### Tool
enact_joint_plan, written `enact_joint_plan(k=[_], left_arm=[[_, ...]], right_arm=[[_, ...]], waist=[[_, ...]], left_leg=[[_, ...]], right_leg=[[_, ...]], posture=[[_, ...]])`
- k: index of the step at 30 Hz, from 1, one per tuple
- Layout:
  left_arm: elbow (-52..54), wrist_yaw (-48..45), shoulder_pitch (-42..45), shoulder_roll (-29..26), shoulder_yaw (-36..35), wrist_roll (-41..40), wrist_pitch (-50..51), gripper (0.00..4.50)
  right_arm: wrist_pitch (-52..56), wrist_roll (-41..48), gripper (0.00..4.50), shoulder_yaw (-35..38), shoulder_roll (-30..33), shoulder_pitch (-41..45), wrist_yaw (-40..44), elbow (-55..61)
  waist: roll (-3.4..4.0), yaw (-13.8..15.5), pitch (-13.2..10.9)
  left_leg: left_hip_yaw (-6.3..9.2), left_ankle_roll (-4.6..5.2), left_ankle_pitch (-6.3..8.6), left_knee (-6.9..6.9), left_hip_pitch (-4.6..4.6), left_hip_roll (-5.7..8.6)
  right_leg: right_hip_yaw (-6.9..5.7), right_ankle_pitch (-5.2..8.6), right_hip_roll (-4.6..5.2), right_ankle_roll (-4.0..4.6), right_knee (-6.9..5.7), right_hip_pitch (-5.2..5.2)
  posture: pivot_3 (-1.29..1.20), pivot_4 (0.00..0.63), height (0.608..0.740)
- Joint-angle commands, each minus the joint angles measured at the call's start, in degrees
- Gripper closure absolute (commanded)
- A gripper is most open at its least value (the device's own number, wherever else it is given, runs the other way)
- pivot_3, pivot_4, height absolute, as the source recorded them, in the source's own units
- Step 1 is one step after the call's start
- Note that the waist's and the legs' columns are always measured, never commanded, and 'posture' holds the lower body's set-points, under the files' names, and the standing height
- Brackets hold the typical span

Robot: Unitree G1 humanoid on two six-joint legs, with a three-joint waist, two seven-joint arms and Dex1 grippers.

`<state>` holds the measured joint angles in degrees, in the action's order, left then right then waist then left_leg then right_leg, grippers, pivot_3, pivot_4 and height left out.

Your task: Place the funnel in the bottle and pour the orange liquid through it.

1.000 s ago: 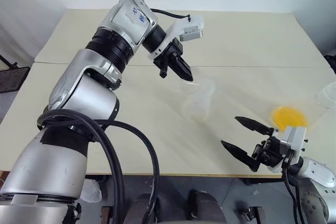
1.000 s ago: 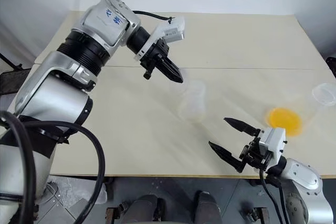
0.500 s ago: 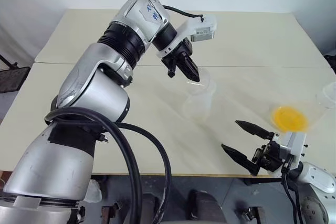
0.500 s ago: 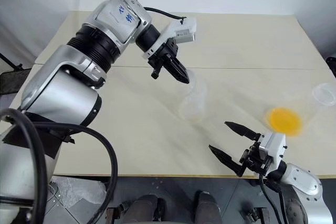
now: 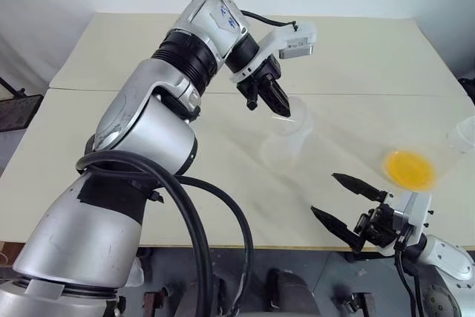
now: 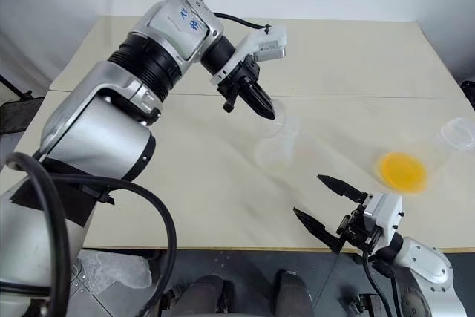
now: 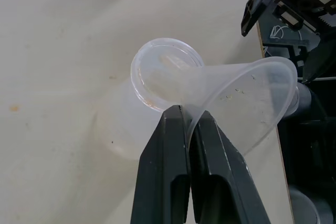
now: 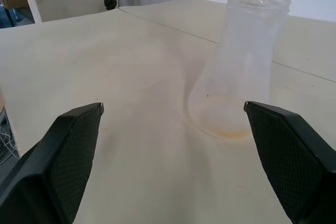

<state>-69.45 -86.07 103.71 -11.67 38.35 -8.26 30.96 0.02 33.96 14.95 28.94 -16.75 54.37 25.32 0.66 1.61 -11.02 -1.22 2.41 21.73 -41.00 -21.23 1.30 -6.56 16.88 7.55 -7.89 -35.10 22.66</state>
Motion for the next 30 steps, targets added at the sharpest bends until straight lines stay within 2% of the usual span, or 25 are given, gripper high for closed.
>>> enact_joint_plan(k=[1,12,13,15,26,30], left_arm=[[-0.8,-6.4,2.5,0.4,-1.7,2.3,-1.0,4.46],[-3.1,-6.4,3.0,0.0,-3.2,6.8,-2.6,4.46],[-3.4,-6.4,3.2,0.2,-3.5,7.2,-2.4,4.01],[-4.0,-6.4,3.5,0.5,-4.3,8.1,-1.8,3.57],[-5.0,-6.4,4.3,1.7,-9.0,11.1,-0.6,0.04],[-4.9,-6.4,4.5,1.9,-10.3,11.8,-1.0,0.04]], right_arm=[[-0.9,0.3,0.00,0.4,0.1,-0.4,-0.5,1.9],[-0.8,0.0,0.00,0.2,0.4,0.5,-0.6,1.2],[-0.8,-0.1,0.00,0.0,0.3,0.8,-0.7,1.1],[-0.8,-0.2,0.00,0.0,0.2,0.9,-0.7,1.1],[-0.9,-0.6,0.00,-0.1,-0.1,0.9,-1.1,1.2],[-1.0,-0.7,0.00,-0.2,-0.1,1.1,-1.2,1.0]], waist=[[0.00,0.0,0.0],[0.00,0.0,0.0],[0.00,0.0,0.0],[0.00,0.0,0.0],[0.00,0.0,0.0],[0.00,-0.1,0.0]], left_leg=[[-0.01,0.00,0.00,0.00,0.00,0.00],[-0.01,0.01,0.00,-0.02,0.00,0.00],[-0.01,0.01,0.00,-0.02,0.01,0.01],[-0.02,0.01,0.00,-0.02,0.01,0.01],[-0.04,0.02,0.01,-0.02,0.00,0.01],[-0.04,0.02,0.01,-0.02,0.01,0.00]], right_leg=[[0.00,0.00,0.00,0.00,0.00,0.00],[0.01,-0.01,0.00,-0.01,-0.02,0.00],[0.01,-0.01,0.00,-0.01,-0.02,0.00],[0.01,-0.01,0.00,-0.01,-0.02,0.00],[0.01,-0.01,0.00,-0.02,-0.04,0.01],[0.01,-0.01,0.00,-0.02,-0.04,0.01]], posture=[[0.00,0.150,0.740],[0.00,0.150,0.740],[0.00,0.150,0.740],[0.00,0.150,0.740],[0.00,0.150,0.740],[0.00,0.150,0.740]])
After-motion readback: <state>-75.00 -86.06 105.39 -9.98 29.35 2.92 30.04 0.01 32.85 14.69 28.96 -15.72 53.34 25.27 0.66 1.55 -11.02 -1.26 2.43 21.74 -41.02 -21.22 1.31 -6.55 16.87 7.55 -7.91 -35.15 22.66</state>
